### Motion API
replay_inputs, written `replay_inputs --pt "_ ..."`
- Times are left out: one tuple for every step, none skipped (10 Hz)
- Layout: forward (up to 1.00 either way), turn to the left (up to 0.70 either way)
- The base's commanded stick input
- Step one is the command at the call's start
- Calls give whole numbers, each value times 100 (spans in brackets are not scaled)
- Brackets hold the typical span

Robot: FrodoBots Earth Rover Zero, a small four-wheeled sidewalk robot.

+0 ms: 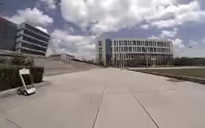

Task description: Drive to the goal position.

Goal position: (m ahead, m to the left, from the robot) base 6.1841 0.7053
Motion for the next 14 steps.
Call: replay_inputs --pt "70 35" --pt "70 35" --pt "70 35" --pt "70 6" --pt "70 0" --pt "70 0" --pt "70 0" --pt "70 0" --pt "70 0" --pt "70 0" --pt "70 0" --pt "70 0" --pt "70 0" --pt "70 0"
